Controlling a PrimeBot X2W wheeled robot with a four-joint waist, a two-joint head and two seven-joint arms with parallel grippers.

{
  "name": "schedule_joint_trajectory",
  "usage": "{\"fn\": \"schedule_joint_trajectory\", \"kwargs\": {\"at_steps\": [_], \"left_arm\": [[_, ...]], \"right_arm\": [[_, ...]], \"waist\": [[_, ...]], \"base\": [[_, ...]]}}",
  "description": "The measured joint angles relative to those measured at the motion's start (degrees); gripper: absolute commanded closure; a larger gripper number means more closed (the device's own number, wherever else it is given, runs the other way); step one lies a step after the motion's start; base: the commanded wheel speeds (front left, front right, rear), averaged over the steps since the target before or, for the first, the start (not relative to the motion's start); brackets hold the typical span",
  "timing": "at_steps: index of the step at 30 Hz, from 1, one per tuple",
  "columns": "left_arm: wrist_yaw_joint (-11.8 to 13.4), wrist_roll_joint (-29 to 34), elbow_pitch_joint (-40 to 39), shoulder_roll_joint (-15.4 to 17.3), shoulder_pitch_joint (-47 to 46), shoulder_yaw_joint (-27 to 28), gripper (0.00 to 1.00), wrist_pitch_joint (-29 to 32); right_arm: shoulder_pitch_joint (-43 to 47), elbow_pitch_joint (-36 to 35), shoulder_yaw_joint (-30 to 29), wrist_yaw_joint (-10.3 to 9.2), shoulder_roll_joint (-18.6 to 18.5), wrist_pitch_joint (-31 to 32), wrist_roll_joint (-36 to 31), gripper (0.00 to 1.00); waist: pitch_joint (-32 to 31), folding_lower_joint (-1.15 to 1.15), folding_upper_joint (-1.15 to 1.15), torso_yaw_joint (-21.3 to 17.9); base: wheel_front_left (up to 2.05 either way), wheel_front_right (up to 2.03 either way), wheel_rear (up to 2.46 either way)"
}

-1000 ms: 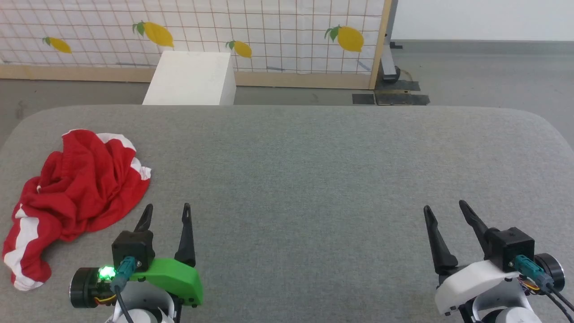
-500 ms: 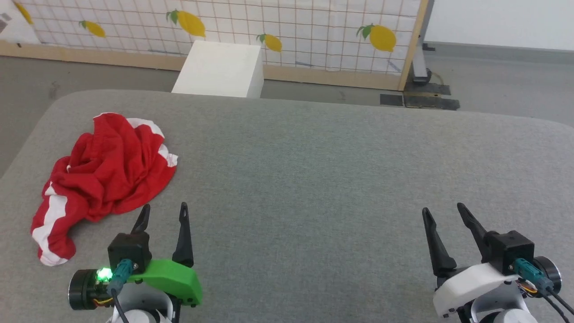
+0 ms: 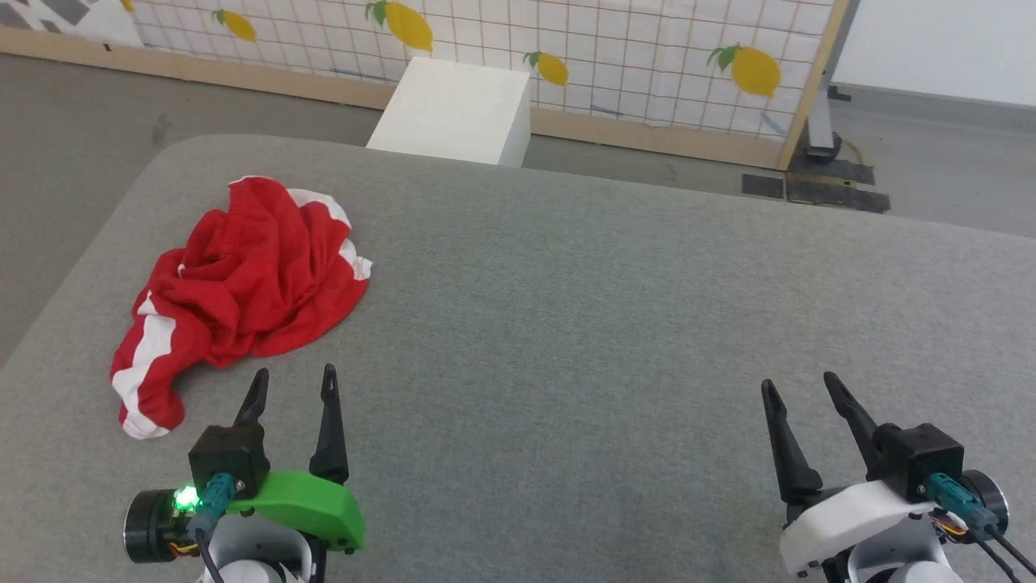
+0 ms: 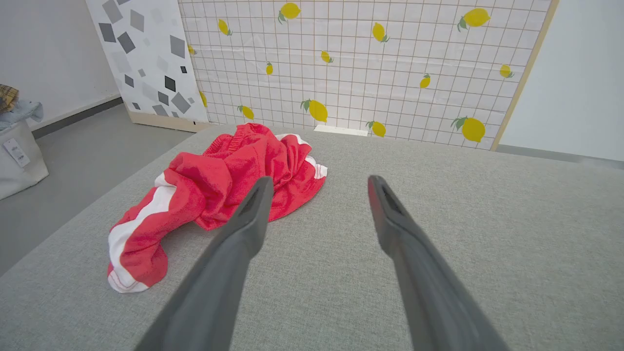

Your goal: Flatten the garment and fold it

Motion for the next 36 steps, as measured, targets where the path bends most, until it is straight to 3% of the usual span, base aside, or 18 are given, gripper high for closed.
{"fn": "schedule_joint_trajectory", "kwargs": {"at_steps": [36], "left_arm": [[1.8, -2.2, 2.2, 0.0, 0.5, 0.0, 0.0, -4.4]], "right_arm": [[-0.1, 3.8, 1.2, 0.0, 0.0, -4.2, 2.1, 0.0]], "waist": [[0.6, 0.0, 0.0, 9.5]], "base": [[0.0, 0.0, 0.0]]}}
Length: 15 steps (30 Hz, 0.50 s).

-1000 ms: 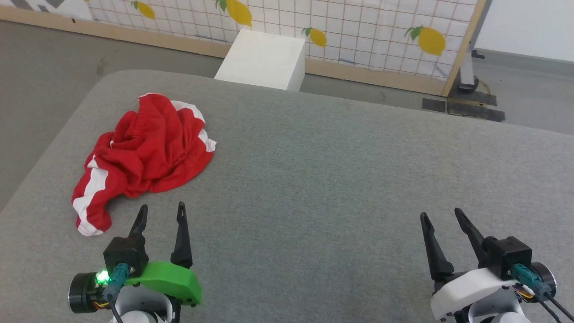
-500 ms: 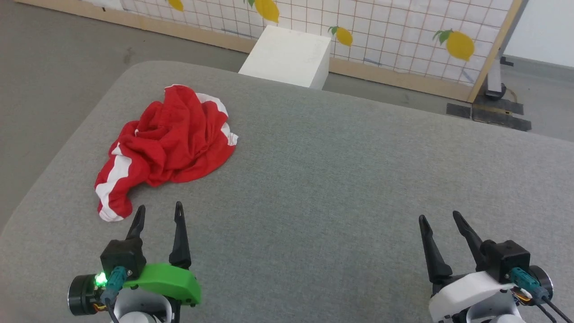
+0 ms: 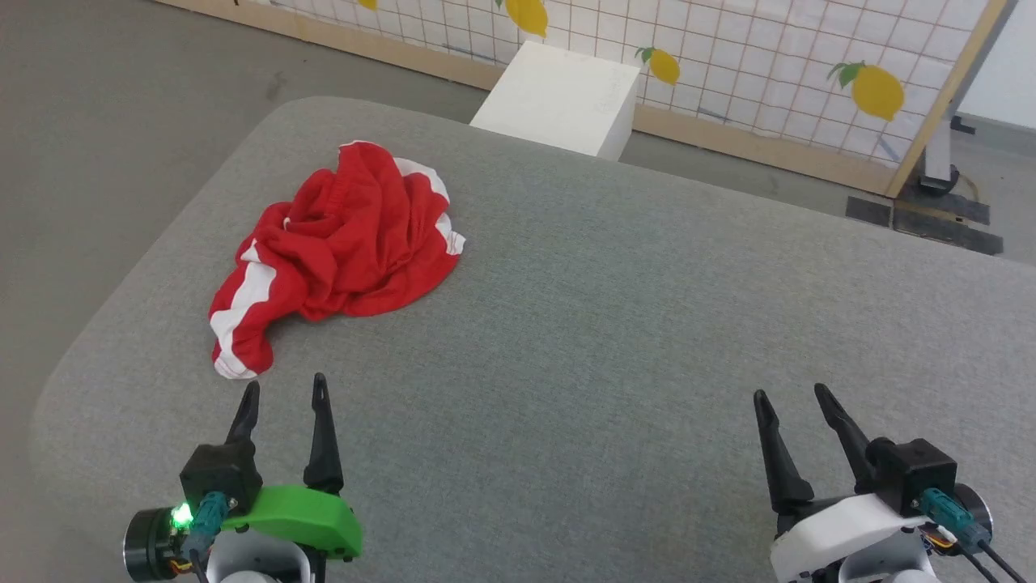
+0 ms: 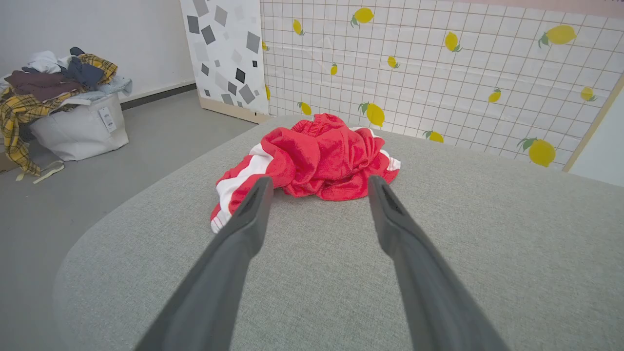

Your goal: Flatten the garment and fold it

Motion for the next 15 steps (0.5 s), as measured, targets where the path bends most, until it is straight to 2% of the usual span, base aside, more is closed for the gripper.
{"fn": "schedule_joint_trajectory", "kwargs": {"at_steps": [15], "left_arm": [[0.3, -1.9, 1.2, 0.0, 0.9, -0.2, 0.0, -1.8]], "right_arm": [[0.0, 1.1, 0.8, 0.0, 0.0, -1.8, 1.0, 0.0]], "waist": [[0.2, 0.0, 0.0, 3.7]], "base": [[0.0, 0.0, 0.0]]}}
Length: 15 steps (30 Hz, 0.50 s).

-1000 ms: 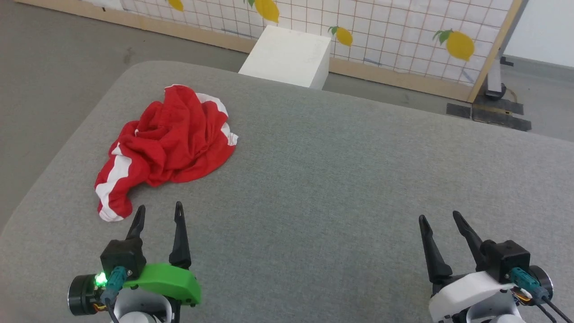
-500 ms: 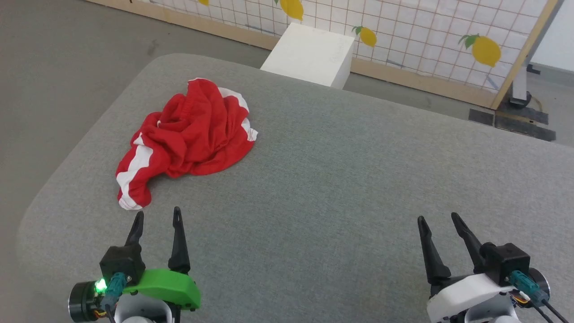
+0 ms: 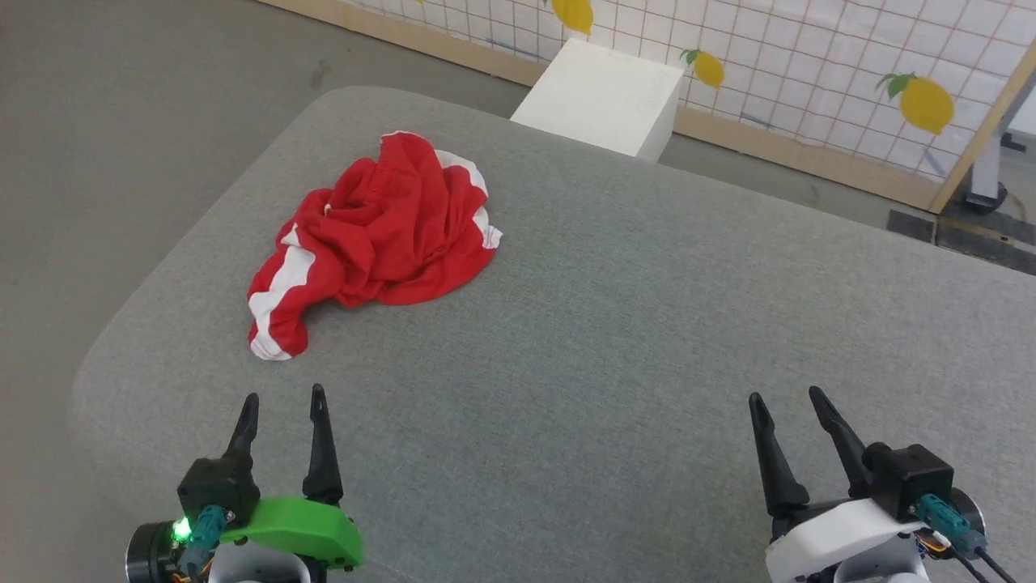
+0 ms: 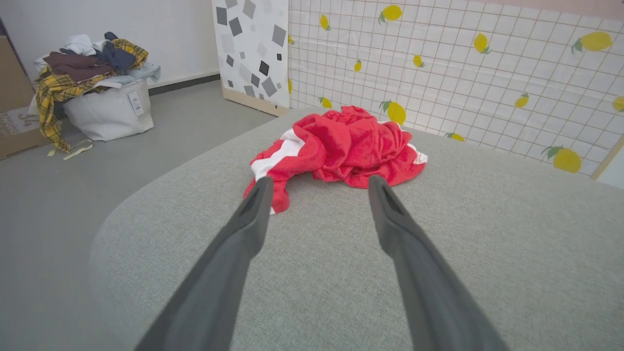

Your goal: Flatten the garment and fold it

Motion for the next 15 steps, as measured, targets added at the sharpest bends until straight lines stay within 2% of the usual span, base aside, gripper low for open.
{"fn": "schedule_joint_trajectory", "kwargs": {"at_steps": [15], "left_arm": [[0.5, -0.6, 0.7, 0.0, 0.3, 0.0, 0.0, -1.7]], "right_arm": [[0.0, 1.2, 0.4, 0.0, 0.0, -1.7, 0.5, 0.0]], "waist": [[0.2, 0.0, 0.0, 3.3]], "base": [[0.0, 0.0, 0.0]]}}
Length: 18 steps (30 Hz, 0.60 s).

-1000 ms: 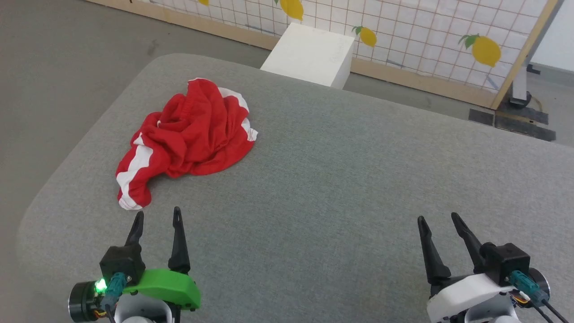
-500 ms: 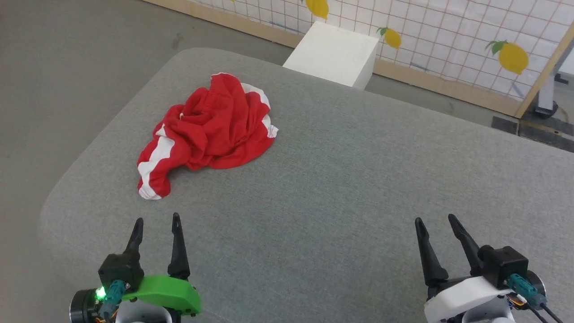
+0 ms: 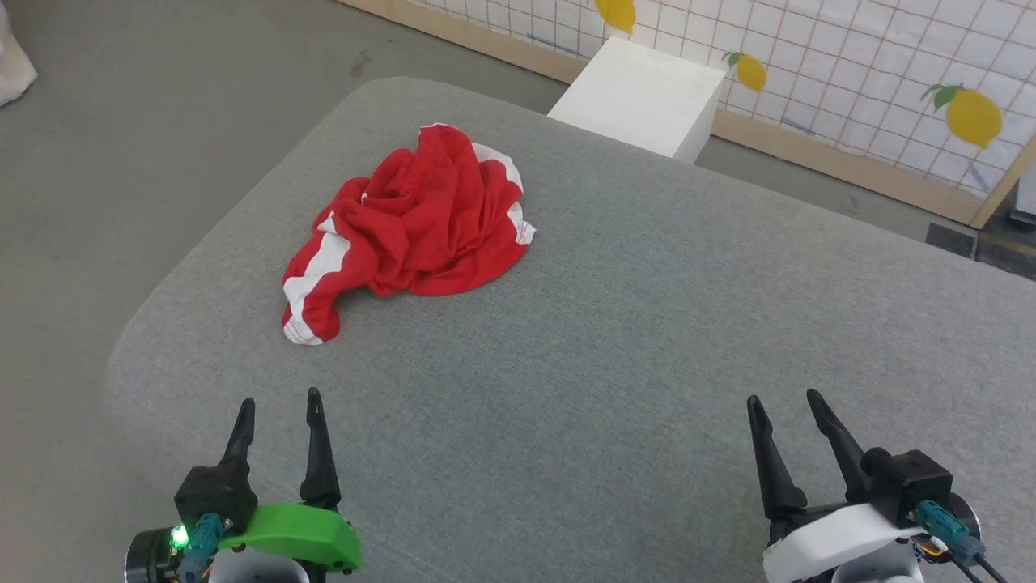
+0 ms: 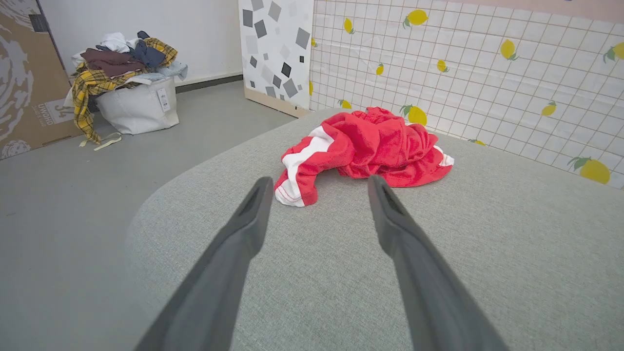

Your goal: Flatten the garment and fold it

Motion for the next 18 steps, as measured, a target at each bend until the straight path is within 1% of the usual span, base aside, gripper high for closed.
{"fn": "schedule_joint_trajectory", "kwargs": {"at_steps": [7, 18], "left_arm": [[0.5, -0.8, 0.2, 0.0, 0.0, 0.1, 0.0, -0.7], [0.7, -1.5, 0.2, 0.0, 0.1, 0.1, 0.0, -0.8]], "right_arm": [[0.0, 0.6, 0.0, 0.0, 0.0, -0.7, 0.6, 0.0], [0.0, 0.6, -0.4, 0.0, 0.0, -0.8, 0.5, 0.0]], "waist": [[0.3, 0.0, 0.0, 1.4], [1.0, 0.0, 0.0, 1.4]], "base": [[0.0, 0.0, 0.0], [0.0, 0.0, 0.0]]}}
